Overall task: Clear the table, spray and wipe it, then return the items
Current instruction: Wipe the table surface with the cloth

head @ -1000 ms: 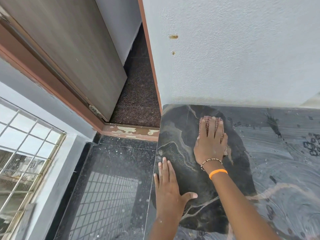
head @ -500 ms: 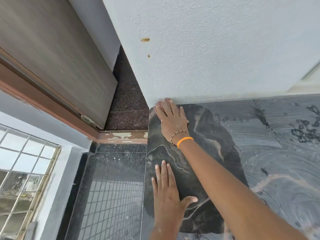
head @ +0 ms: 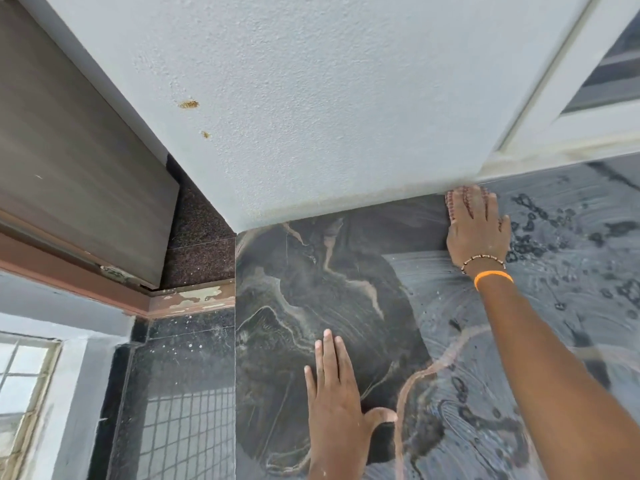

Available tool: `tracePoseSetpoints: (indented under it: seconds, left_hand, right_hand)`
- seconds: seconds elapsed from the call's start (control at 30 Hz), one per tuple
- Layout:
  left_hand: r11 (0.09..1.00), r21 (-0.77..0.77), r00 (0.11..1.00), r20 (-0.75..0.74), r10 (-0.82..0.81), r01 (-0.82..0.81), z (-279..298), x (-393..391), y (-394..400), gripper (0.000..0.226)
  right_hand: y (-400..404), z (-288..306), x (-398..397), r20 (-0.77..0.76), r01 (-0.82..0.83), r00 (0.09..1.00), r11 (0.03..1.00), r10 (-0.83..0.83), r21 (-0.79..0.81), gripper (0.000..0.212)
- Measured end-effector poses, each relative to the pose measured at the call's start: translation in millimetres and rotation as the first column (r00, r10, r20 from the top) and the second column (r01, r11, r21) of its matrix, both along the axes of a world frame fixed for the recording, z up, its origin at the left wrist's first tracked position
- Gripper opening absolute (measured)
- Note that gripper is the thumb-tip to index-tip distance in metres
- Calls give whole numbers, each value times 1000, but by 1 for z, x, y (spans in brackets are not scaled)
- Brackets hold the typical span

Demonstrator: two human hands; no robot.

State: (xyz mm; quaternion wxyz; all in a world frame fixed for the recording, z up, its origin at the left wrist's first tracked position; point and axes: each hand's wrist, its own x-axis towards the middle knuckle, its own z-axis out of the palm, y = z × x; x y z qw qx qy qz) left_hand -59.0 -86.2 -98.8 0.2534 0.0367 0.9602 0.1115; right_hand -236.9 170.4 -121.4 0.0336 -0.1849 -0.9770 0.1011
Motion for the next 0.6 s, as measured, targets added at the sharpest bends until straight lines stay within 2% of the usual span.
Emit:
tracePoseSetpoints:
  seconds: [0.13, 0.2, 0.3, 0.4, 0.5, 0.53, 0.6]
  left_hand:
    - [1000, -2, 999, -29, 19, -19, -2, 0, 0, 119]
    - [999, 21, 999, -25, 42, -41, -4, 0, 0, 120]
    - [996, 62, 996, -55, 69, -66, -7, 1, 2, 122]
    - [994, 89, 994, -80, 78, -71, -7, 3, 1, 118]
    - [972, 209, 979, -146, 144, -112, -8, 13, 1, 91]
    - [947, 289, 960, -195, 199, -137, -7, 18, 0, 72]
    - [899, 412, 905, -308, 293, -150, -4, 29, 1, 19]
  right_hand:
    - [-5, 4, 14, -9, 153, 988, 987, -153, -50, 58]
    - [-31, 6, 23, -15, 124, 992, 992, -124, -31, 59]
    - [-88, 7, 36, -5, -115, 993, 993, 115, -29, 61]
    - [-149, 7, 52, 1, -413, 910, 907, 415, -82, 62]
    - [-179, 6, 76, -3, -695, 715, 710, 699, -115, 64]
    - [-177, 6, 83, -17, -735, 674, 669, 738, -107, 64]
    - [-157, 4, 93, -14, -742, 668, 666, 744, -75, 63]
